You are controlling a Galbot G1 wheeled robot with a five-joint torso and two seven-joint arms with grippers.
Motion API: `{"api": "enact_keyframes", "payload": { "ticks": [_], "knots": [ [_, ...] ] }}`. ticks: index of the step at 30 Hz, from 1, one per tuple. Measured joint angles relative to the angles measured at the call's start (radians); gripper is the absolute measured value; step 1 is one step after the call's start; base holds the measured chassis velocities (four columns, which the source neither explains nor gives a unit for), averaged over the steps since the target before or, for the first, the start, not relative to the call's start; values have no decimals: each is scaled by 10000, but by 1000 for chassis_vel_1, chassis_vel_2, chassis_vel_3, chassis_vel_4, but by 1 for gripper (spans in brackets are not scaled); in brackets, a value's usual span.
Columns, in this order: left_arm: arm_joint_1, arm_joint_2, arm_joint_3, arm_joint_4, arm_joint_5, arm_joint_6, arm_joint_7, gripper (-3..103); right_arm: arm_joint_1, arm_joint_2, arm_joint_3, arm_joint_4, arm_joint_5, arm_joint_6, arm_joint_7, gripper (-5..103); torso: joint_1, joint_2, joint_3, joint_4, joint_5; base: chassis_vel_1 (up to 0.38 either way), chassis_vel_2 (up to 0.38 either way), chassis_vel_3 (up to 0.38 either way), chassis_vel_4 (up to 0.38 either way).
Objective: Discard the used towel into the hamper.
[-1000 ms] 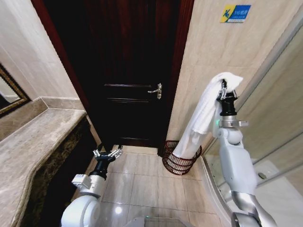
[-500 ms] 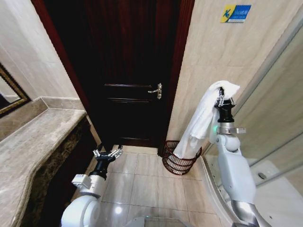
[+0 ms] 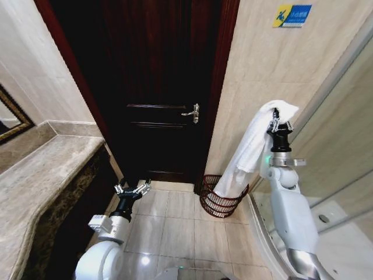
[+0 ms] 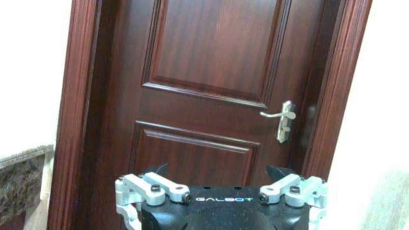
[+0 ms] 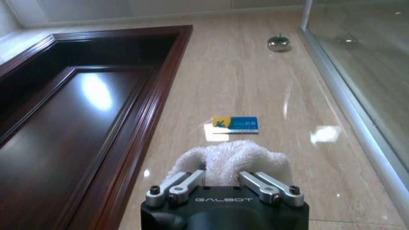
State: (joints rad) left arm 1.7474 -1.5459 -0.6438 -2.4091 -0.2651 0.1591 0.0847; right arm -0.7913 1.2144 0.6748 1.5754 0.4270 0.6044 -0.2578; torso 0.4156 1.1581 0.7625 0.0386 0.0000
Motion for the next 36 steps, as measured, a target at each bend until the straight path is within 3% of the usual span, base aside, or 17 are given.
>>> {"api": "enact_keyframes", "payload": {
  "ticks": [21,36],
  "knots": [
    [0,0,0,0,0,0,0,100,63,-17,16,-261,-34,82,-66,7,-1,0,0,0,0,-41,39,41,-35],
    [0,-1,0,0,0,0,0,100,-1564,198,390,-808,192,686,-547,7,-7,0,-2,0,-3,-15,21,20,-24]
  ]
}}
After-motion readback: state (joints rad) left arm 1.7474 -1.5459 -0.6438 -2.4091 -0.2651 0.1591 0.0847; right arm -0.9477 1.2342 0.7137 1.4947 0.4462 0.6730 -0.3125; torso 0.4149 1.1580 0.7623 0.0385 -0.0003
